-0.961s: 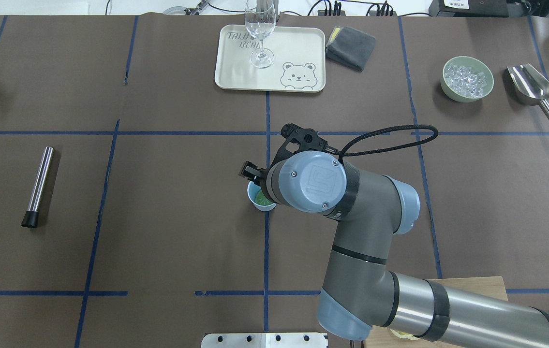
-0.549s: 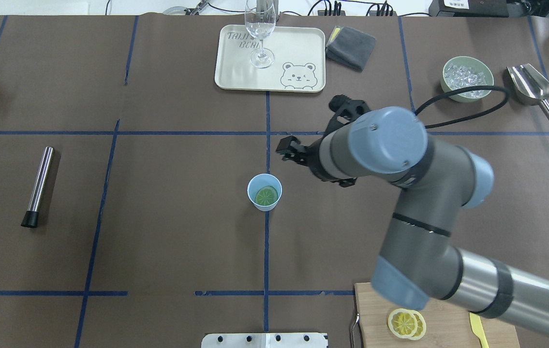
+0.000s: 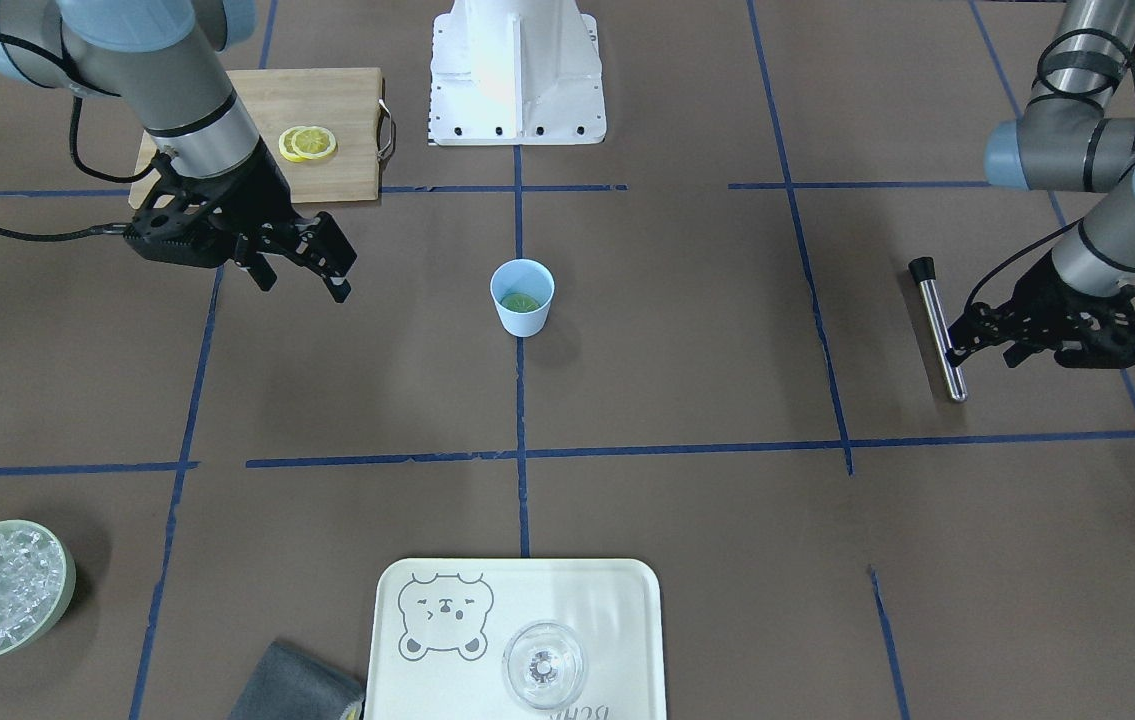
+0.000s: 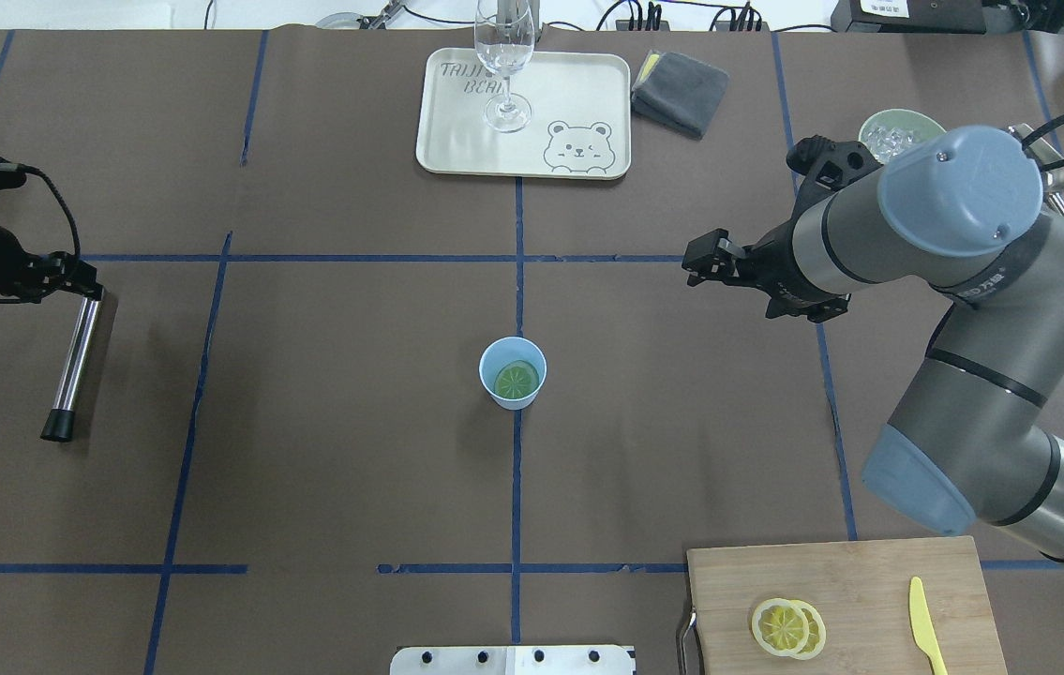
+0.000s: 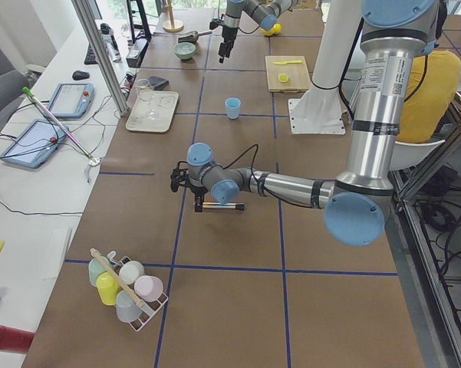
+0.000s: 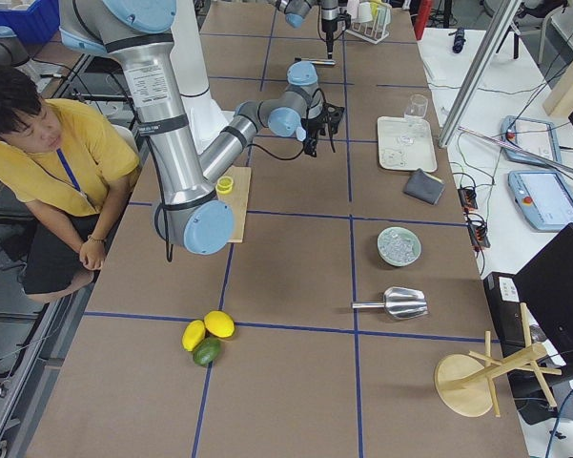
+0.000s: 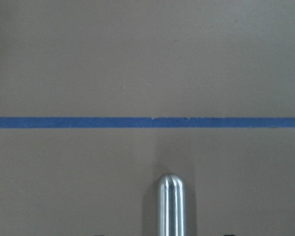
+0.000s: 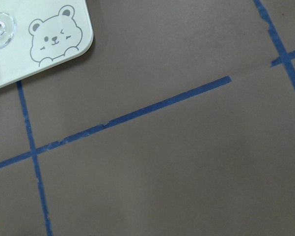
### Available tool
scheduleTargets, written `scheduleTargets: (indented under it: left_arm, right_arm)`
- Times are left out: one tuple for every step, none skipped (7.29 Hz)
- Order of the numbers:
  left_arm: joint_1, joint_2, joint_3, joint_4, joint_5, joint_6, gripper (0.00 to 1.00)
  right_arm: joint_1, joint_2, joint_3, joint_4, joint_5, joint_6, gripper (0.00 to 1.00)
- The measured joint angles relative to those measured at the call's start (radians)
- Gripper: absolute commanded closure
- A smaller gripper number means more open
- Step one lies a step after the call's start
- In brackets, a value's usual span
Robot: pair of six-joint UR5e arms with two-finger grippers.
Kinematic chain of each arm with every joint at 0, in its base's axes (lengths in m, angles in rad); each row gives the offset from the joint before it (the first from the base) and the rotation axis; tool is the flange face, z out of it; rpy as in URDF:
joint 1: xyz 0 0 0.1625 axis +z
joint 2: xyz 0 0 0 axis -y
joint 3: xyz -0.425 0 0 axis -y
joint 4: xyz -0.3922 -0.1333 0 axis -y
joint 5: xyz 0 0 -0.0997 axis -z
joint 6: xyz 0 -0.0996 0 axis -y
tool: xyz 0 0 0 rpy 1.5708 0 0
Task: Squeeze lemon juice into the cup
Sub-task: 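Raise the right gripper away from the cup while the left gripper reaches the steel muddler, then grasp the steel muddler upright with the left gripper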
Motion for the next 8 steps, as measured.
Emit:
scheduleTargets:
  left_arm:
    - [0.013,-0.023,0.008,0.054,0.004,0.048,0.25]
    - [0.019,-0.033,0.015,0.079,0.004,0.093,0.3]
    - [0.022,-0.038,0.025,0.088,0.005,0.116,0.35]
    - [0.024,-0.038,0.03,0.09,0.005,0.127,0.37]
    - [0.024,-0.037,0.035,0.091,0.005,0.135,0.39]
    - [0.025,-0.037,0.04,0.091,0.005,0.141,0.39]
    - [0.025,-0.039,0.045,0.092,0.005,0.144,0.39]
    - [0.025,-0.041,0.047,0.092,0.005,0.145,0.41]
  right_arm:
    - [0.003,-0.006,0.002,0.0,0.003,-0.007,0.0]
    - [0.003,-0.009,0.002,-0.001,0.003,-0.01,0.0]
    - [0.003,-0.01,0.003,0.0,0.004,-0.01,0.0]
    - [0.003,-0.01,0.003,0.0,0.004,-0.009,0.0]
    - [0.003,-0.01,0.004,0.0,0.003,-0.008,0.0]
    - [0.003,-0.011,0.004,0.0,0.004,-0.007,0.0]
    - [0.003,-0.011,0.004,0.0,0.004,-0.006,0.0]
    - [0.003,-0.011,0.004,0.0,0.004,-0.005,0.0]
